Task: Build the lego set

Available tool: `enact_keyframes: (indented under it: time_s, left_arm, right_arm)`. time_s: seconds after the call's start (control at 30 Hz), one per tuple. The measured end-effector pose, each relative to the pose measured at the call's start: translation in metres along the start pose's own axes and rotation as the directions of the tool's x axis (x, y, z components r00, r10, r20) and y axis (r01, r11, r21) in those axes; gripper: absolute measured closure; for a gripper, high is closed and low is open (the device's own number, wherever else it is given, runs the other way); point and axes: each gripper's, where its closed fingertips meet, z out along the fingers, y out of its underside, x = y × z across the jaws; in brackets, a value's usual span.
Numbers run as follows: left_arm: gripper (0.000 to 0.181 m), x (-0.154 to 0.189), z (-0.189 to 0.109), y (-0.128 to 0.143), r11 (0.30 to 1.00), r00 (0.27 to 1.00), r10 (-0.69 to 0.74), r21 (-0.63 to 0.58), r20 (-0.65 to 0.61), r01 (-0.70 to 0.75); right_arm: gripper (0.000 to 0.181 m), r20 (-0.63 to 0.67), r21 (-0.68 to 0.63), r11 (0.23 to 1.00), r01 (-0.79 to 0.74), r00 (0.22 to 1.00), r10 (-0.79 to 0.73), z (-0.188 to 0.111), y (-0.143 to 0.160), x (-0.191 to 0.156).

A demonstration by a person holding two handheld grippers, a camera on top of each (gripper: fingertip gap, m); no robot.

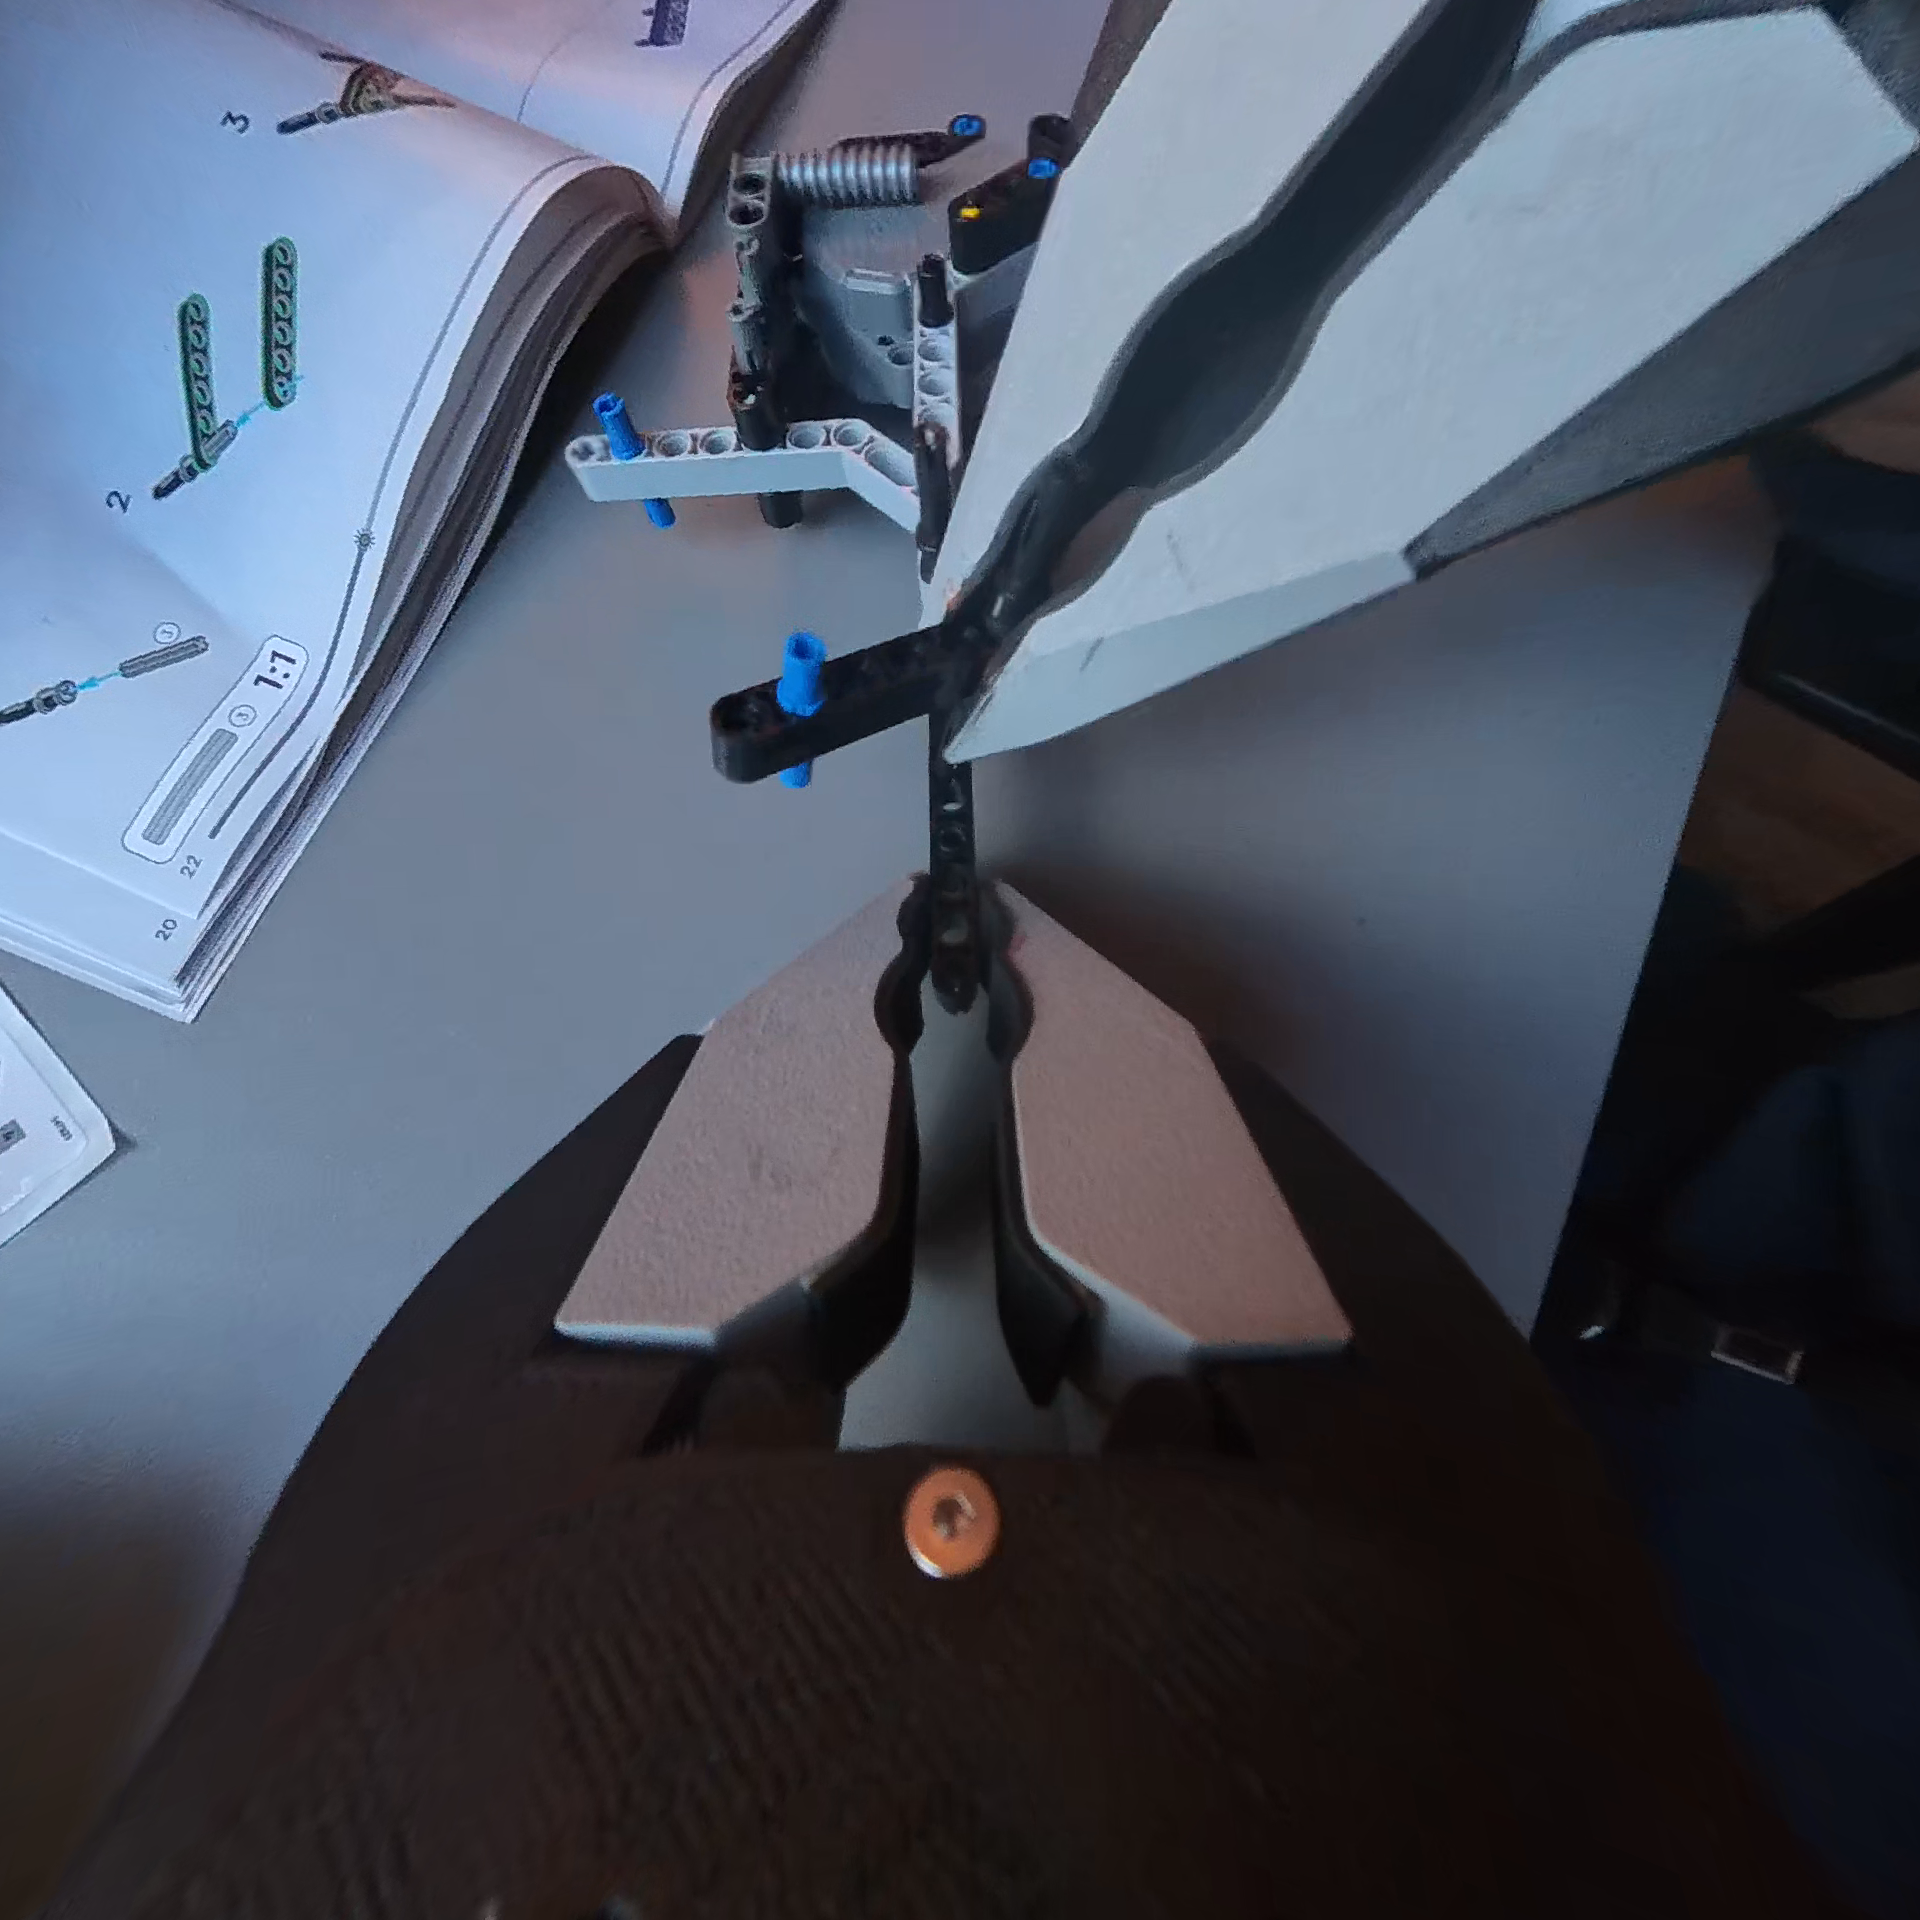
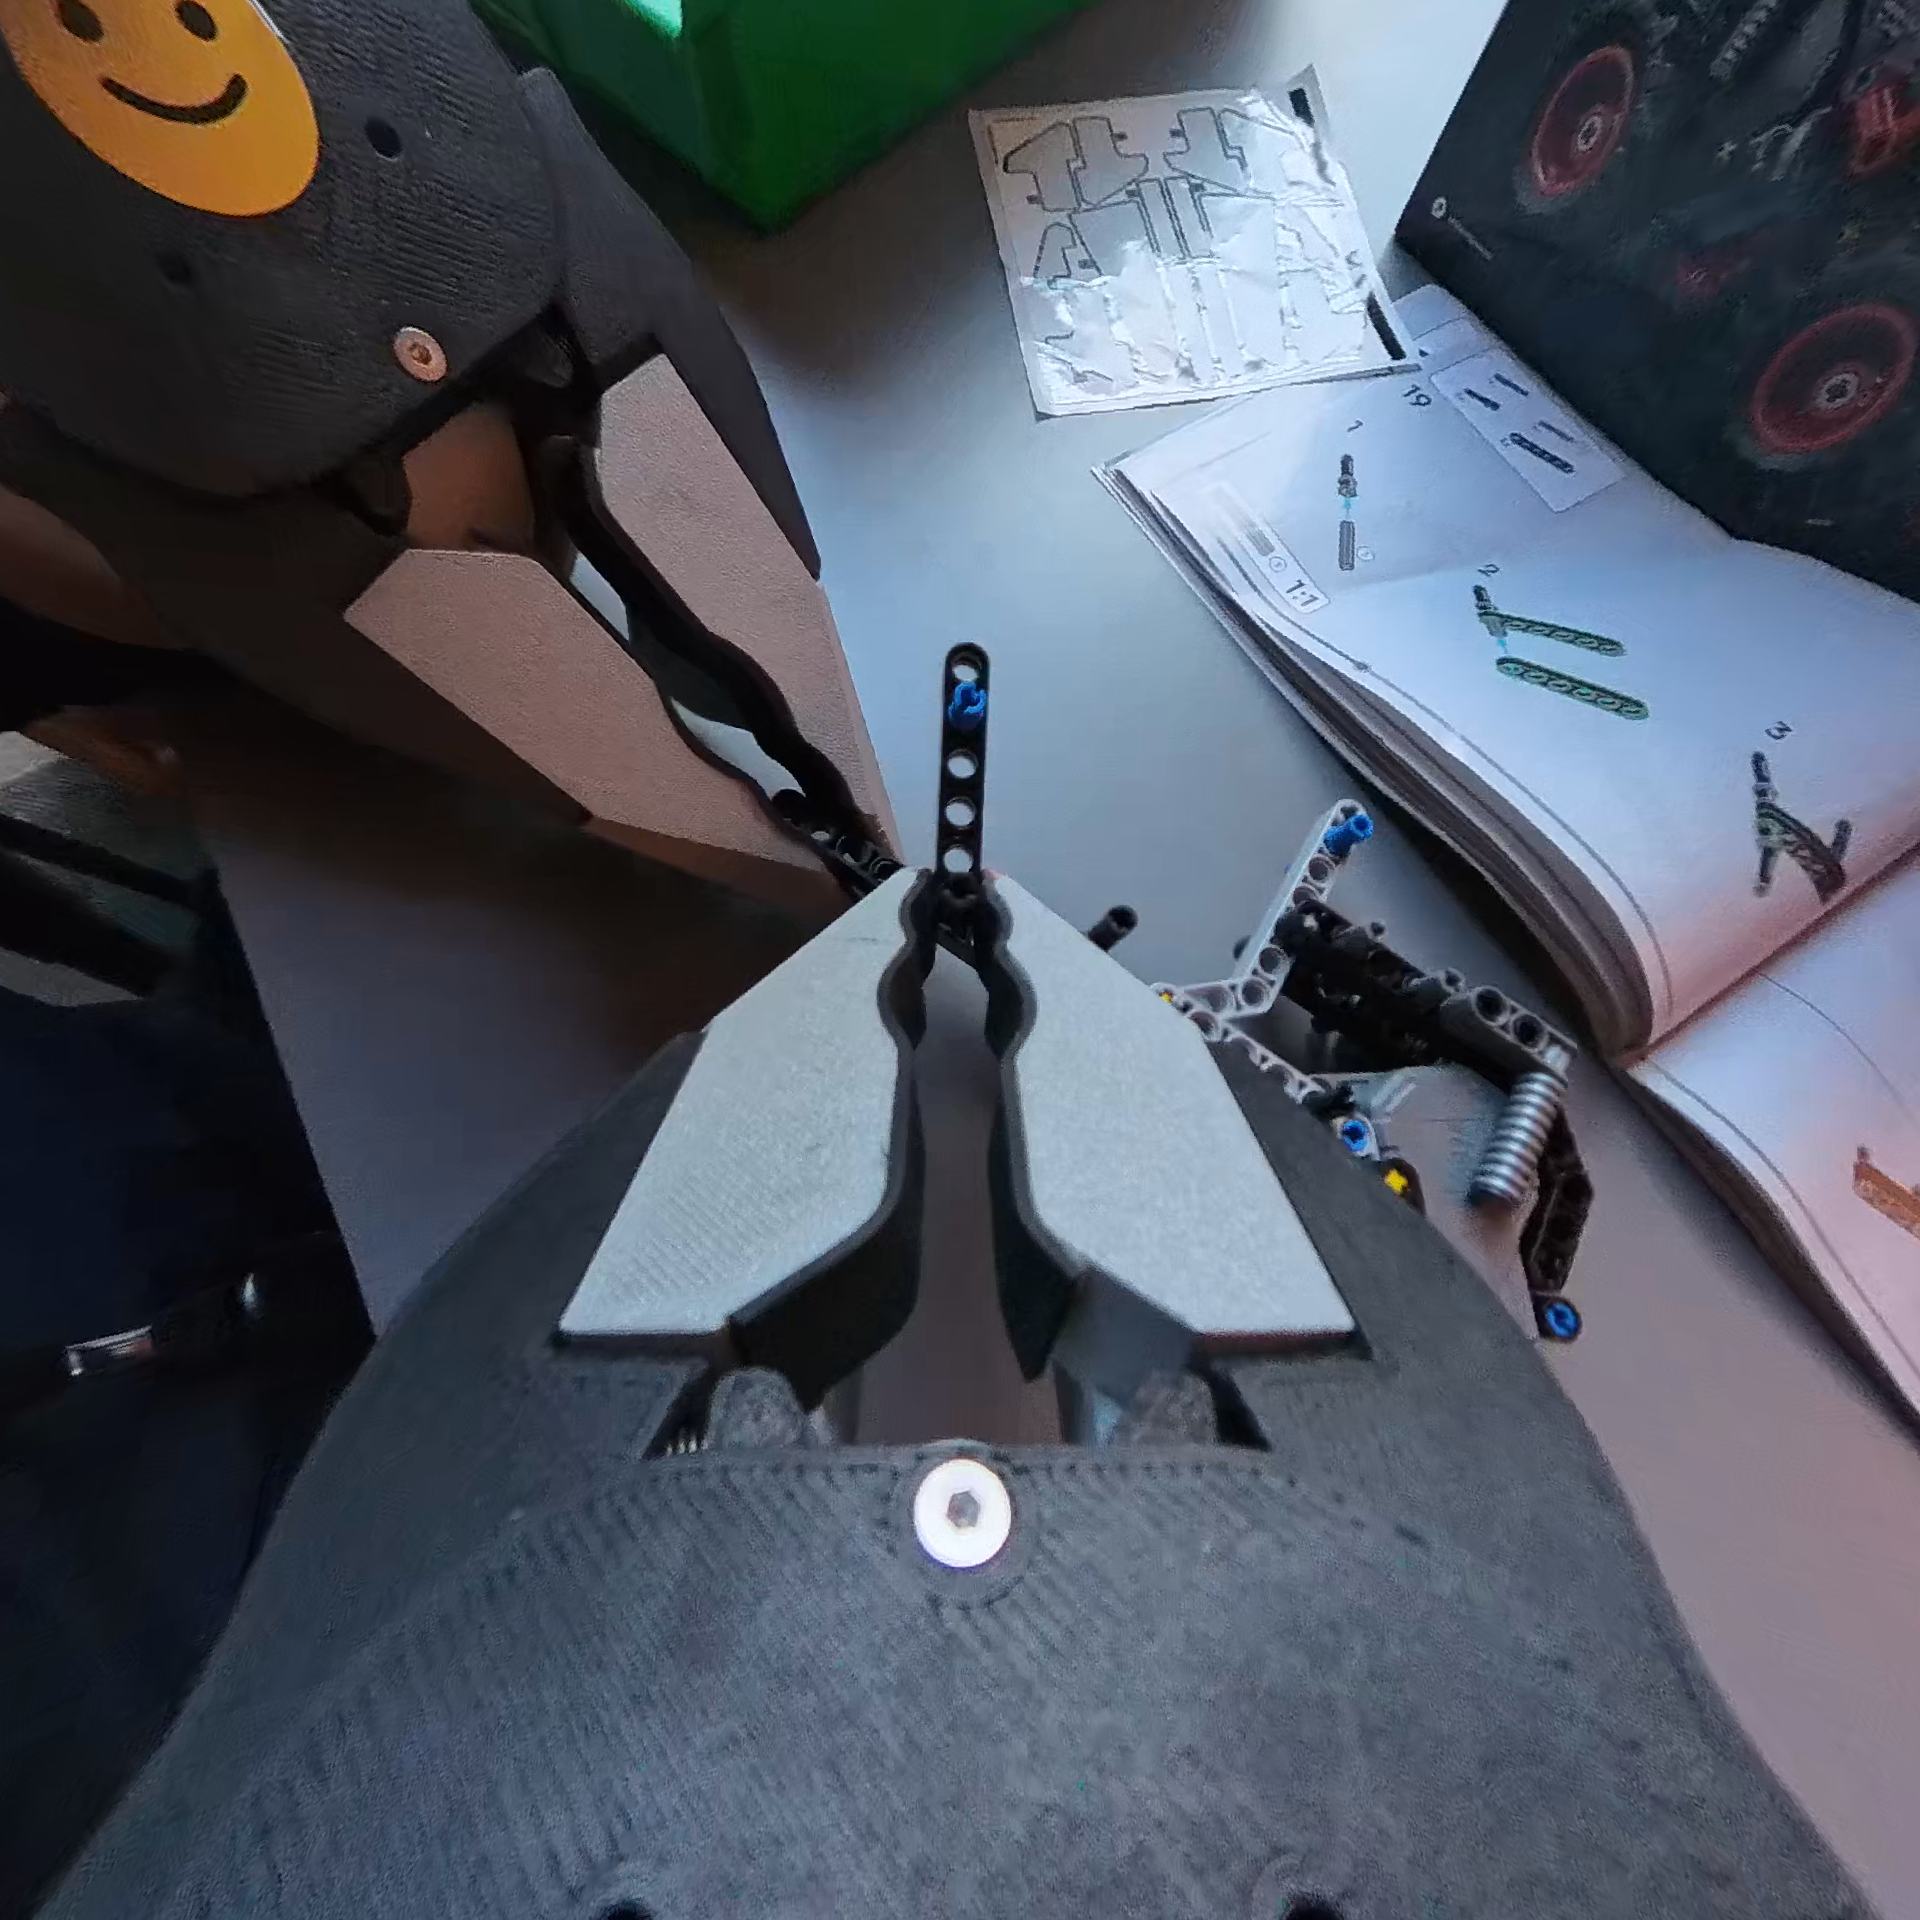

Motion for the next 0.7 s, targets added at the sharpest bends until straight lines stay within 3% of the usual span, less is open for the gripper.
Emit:
enact_keyframes:
  time_s: [0.03, 0.13, 0.27, 0.47, 0.7]
  left_arm:
    - [0.176, 0.0, 0.0, 0.0, 1.0, 1.0, -0.003, 0.0, 0.001, 0.003]
    - [0.176, 0.0, 0.0, 0.0, 1.0, 1.0, -0.008, -0.001, 0.007, 0.008]
    - [0.176, -0.001, 0.0, 0.0, 1.0, 1.0, -0.01, -0.001, 0.023, 0.01]
    - [0.176, 0.0, 0.001, 0.0, 1.0, 1.0, 0.001, -0.002, 0.031, -0.001]
    - [0.176, 0.0, 0.001, -0.001, 1.0, 1.0, -0.012, 0.001, 0.022, 0.012]
  right_arm:
    - [0.176, -0.02, -0.004, 1.0, 0.015, 1.0, -0.016, 0.0, 0.0, 0.0]
    - [0.176, -0.07, -0.009, 0.999, 0.038, 0.997, -0.038, 0.001, 0.001, -0.001]
    - [0.176, -0.033, 0.033, 0.999, -0.026, 0.999, 0.027, 0.002, 0.0, 0.002]
    - [0.176, -0.041, -0.062, 0.998, -0.001, 0.999, -0.002, 0.011, 0.002, 0.003]
    - [0.176, 0.013, 0.071, 0.992, -0.101, 0.995, 0.1, 0.011, -0.001, 0.003]
